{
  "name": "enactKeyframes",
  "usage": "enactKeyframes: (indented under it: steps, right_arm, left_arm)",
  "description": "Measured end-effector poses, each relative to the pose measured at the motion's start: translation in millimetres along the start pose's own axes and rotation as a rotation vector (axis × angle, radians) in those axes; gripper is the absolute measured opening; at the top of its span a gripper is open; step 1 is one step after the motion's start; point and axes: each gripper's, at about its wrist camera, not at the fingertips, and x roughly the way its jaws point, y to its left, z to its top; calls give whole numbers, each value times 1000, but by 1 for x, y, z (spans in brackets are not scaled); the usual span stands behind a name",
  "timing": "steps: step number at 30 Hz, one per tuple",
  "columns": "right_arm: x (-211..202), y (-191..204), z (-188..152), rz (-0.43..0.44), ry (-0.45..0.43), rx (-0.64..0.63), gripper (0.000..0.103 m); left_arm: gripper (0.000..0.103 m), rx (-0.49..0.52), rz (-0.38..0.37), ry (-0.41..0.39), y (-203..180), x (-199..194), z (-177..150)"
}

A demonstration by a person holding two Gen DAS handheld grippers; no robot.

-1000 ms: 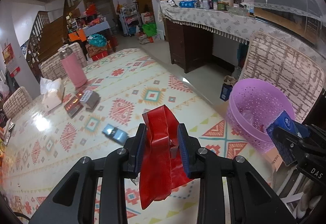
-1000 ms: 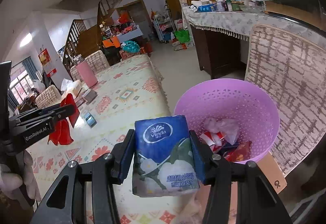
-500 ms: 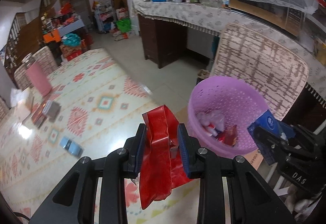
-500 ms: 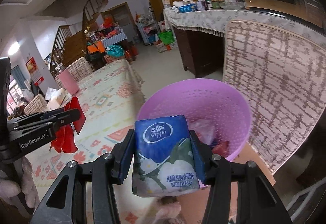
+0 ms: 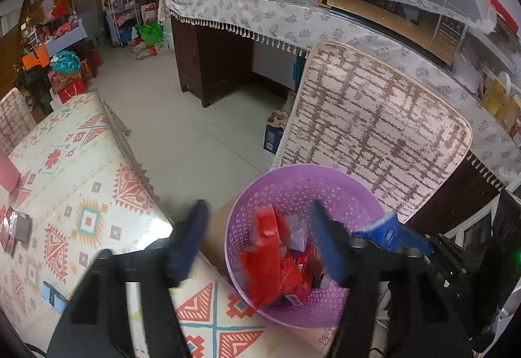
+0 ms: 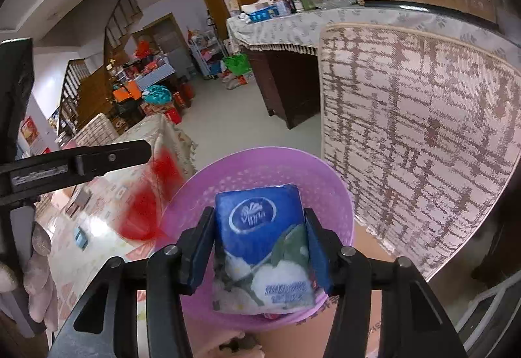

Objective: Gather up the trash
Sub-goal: 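Open both tools over the pink basket to drop wrapper and tissue pack, then move both tools back to the table toward the remaining boxes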

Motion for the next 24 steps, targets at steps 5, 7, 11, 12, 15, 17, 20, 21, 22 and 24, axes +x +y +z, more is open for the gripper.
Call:
enactKeyframes:
  steps: [5,7,11,12,15,17,20,21,22,24]
  right_arm:
    - [0,5,-2,37,-15,17,74]
    - [1,10,-4,59,-8,25,75]
    - [-2,27,-10,85,-15,11,75]
    - [-3,32,-12,90,-24,6,75]
    - [-7,48,-17,108,-46,-4,76]
    - [-8,60,-21,120,-54,-24,77]
    - [-2,87,-29,170,-13,-58,86]
    - [1,95,-31,182,6,-66,87]
    - [6,107,-35,204,36,-81,87]
    - [16,129,-43,235,88,-116,87]
  left_arm:
    - [80,-17,21,-23,17,-14,-13]
    - [81,-27,6,-15,25,-18,-21]
    - [81,-63,-21,29,45,-25,-39]
    - [81,-69,-26,41,50,-27,-44]
    - [81,-101,-10,49,70,-36,-60]
    - [81,-121,27,58,87,-43,-72]
    - [81,-156,29,66,113,-54,-92]
    - [81,-161,44,65,120,-57,-97]
    - [81,-164,76,59,128,-62,-103]
    - [81,-165,139,39,147,-72,-115]
